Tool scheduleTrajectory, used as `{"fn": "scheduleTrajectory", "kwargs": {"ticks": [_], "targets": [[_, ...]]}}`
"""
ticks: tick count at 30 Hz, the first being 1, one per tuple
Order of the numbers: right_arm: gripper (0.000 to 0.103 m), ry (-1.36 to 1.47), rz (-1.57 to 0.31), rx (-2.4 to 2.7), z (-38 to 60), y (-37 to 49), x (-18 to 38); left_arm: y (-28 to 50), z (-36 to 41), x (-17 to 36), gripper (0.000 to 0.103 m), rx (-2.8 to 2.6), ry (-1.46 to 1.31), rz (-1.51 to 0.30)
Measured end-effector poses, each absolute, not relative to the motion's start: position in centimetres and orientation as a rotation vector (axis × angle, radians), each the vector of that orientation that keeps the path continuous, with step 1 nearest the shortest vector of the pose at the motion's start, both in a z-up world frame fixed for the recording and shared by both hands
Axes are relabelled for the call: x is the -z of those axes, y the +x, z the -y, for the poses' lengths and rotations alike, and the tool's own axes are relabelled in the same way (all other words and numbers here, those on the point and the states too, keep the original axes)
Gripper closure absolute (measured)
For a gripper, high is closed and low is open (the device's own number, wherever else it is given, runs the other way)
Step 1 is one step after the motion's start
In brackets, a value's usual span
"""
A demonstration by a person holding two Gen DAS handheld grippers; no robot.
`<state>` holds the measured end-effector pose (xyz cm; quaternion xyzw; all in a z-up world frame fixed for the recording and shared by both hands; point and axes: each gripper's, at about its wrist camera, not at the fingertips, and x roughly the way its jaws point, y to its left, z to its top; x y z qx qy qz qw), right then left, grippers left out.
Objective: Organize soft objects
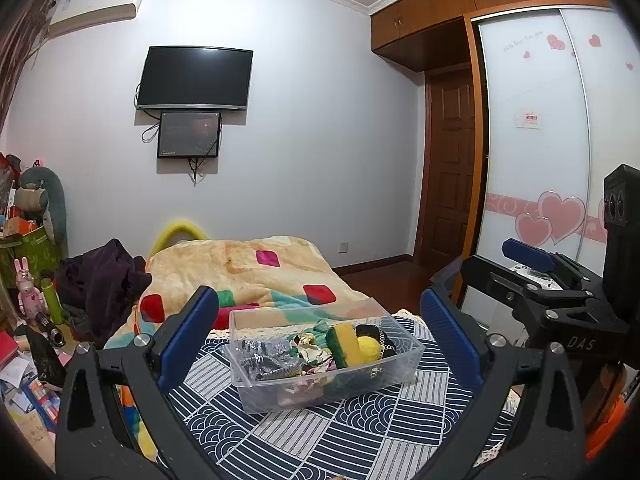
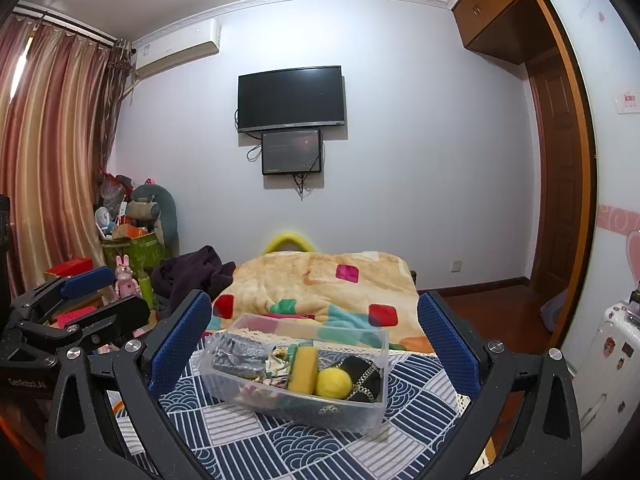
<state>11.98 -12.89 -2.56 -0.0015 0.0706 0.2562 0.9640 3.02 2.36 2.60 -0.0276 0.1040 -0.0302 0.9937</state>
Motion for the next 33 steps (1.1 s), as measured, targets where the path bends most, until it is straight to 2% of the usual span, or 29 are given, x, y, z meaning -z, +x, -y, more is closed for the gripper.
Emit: {"fn": "scheduleTrajectory", "kwargs": {"ticks": [33], "targets": [[0.000, -0.005, -0.147, -0.515, 13.03, 11.63, 2.33, 3.37, -2.42, -2.27, 0.001, 0.092, -0.090, -0.236]]}}
